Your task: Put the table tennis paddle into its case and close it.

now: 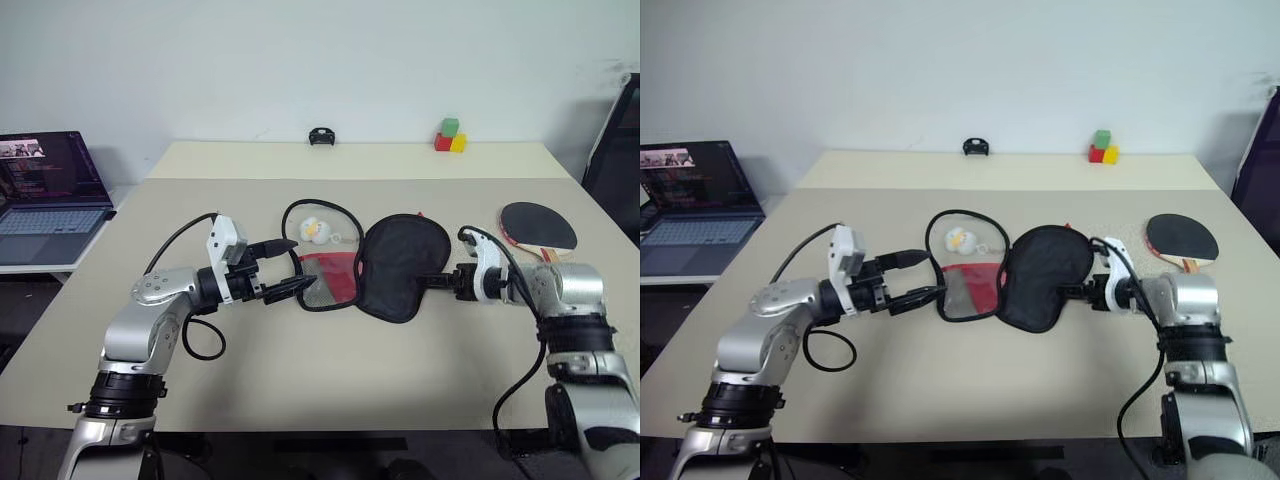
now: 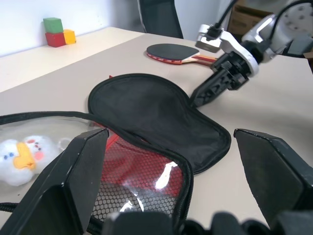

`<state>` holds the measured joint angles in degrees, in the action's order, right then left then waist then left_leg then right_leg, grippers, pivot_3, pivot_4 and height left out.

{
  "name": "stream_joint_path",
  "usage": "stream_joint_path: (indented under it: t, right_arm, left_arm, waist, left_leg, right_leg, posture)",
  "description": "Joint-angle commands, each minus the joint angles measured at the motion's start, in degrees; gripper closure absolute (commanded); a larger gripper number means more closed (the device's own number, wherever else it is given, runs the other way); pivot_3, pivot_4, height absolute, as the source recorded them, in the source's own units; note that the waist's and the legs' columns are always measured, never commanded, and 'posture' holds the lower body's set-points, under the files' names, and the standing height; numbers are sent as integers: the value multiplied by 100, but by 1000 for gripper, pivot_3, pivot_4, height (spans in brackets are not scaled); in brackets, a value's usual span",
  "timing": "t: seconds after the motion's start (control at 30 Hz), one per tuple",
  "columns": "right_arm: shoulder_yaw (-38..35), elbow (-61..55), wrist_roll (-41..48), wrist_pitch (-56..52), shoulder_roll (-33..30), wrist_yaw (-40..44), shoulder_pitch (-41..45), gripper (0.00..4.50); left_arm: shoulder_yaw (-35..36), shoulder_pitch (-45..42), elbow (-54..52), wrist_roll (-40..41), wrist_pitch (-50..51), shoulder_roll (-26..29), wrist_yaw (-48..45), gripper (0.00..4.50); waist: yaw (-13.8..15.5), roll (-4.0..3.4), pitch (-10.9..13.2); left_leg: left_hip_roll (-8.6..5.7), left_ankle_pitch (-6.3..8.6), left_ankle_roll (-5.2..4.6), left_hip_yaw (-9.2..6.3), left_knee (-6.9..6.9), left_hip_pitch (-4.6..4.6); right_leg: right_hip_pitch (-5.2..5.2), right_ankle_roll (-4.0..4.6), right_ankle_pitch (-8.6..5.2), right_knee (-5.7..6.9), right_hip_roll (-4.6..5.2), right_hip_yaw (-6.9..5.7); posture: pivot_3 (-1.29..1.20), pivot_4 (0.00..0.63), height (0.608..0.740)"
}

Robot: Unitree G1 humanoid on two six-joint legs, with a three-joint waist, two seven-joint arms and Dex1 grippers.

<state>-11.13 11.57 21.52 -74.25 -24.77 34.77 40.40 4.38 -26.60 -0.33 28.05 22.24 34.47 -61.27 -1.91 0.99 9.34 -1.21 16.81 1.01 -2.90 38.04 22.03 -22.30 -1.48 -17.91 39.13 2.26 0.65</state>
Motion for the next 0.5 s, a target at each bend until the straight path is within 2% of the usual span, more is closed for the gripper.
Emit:
stream_joint_path:
  t: [0.03, 0.17, 0.33, 0.43, 0.5]
  right_arm:
    - [-244, -719, 271, -386, 265, -327, -229, 742]
    - [-130, -1449, 300, -284, 611, -672, -541, 742]
    - [159, -1582, 165, 198, 691, -915, -685, 742]
    - [369, -1493, 83, 498, 560, -911, -635, 1306]
    - [462, -1409, 68, 609, 479, -869, -575, 2004]
  left_arm:
    - [102, -25, -104, 84, -59, 10, 22, 0]
    - [97, -62, -46, 70, -75, 8, 19, 0]
    - [87, -98, -13, 62, -86, 7, 21, 0]
    - [86, -89, -38, 69, -85, 5, 41, 0]
    - [90, -79, -55, 74, -81, 4, 57, 0]
  waist:
    - [0, 0, 0]
    - [-2, 0, 0]
    - [-3, 0, 0]
    - [-3, 0, 0]
    - [1, 0, 0]
  left_leg:
    - [0, 0, 0, 1, 0, -1]
    - [0, 0, 0, 0, 0, -1]
    - [-3, 0, 0, 0, 1, -3]
    - [-3, 0, 0, 1, 1, -5]
    - [-3, 0, 0, 0, 1, -5]
  right_leg:
    - [0, 0, 0, 1, 0, 0]
    - [-1, 0, 0, 2, 0, 1]
    - [0, 0, 0, 1, 0, 2]
    - [-1, 0, 0, 5, 0, 3]
    - [-1, 0, 0, 5, -1, 3]
  posture:
    - [0, 150, 740]
    - [0, 150, 740]
    - [0, 150, 740]
    - [0, 150, 740]
    - [0, 150, 740]
